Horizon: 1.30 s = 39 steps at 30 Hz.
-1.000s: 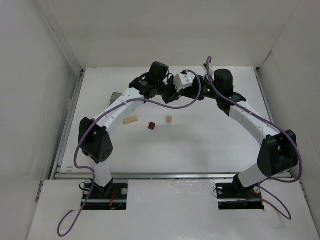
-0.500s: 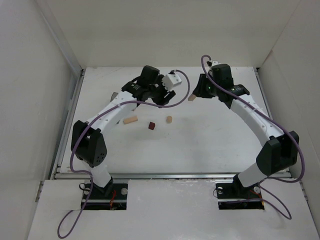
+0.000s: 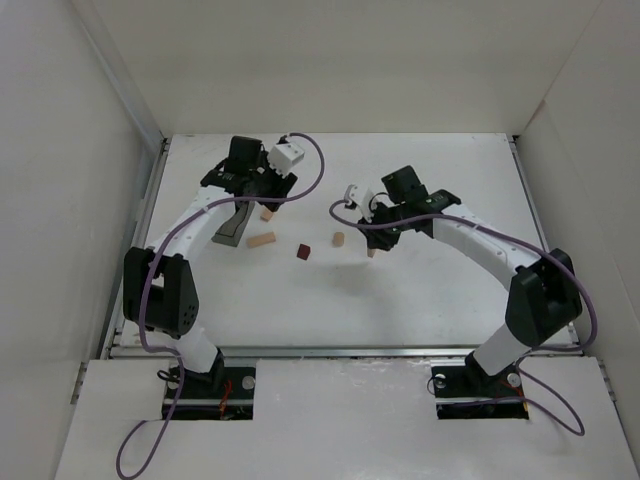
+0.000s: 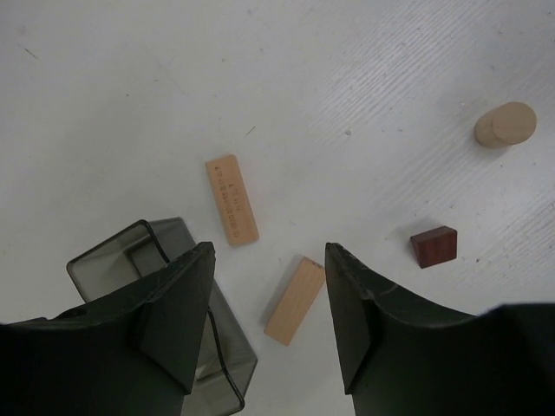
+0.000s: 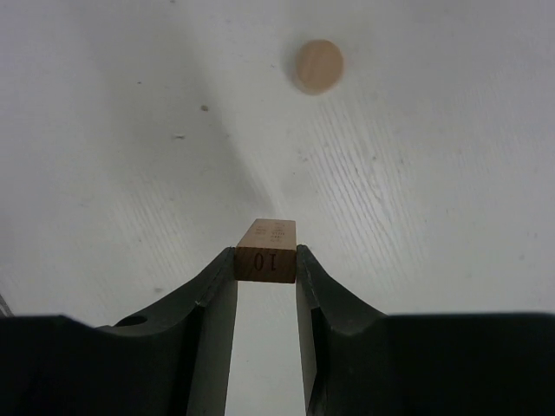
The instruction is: Build the wood block tower
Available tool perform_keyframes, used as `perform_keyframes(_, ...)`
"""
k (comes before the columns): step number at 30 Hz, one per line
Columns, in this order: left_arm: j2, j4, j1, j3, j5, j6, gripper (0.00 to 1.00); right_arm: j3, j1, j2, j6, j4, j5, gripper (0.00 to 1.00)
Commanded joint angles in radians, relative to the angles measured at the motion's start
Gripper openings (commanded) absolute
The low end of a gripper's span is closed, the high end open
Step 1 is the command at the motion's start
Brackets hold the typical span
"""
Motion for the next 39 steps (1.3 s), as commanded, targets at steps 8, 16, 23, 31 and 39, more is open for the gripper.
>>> perform_keyframes(8, -0.012, 0.106, 0.042, -0.063, 0.007, -0.019, 0.50, -0.063, 0.153, 0.040, -0.269, 0.141, -0.182, 0.00)
perform_keyframes(16, 0.033, 0.109, 0.086, -0.054, 0.018, -0.028, 0.50, -0.048, 0.205, 0.106, -0.258, 0.220, -0.225, 0.00)
perform_keyframes(23, 0.062, 0.090, 0.086, -0.036, 0.009, -0.028, 0.51, 0.006, 0.236, 0.178, -0.258, 0.162, -0.205, 0.03)
perform_keyframes(31, 0.071, 0.080, 0.086, -0.024, 0.009, -0.028, 0.52, 0.003, 0.254, 0.198, -0.258, 0.123, -0.113, 0.24)
perform_keyframes(39, 0.089, 0.080, 0.086, -0.014, 0.027, -0.028, 0.55, -0.028, 0.254, 0.162, -0.247, 0.154, -0.101, 1.00)
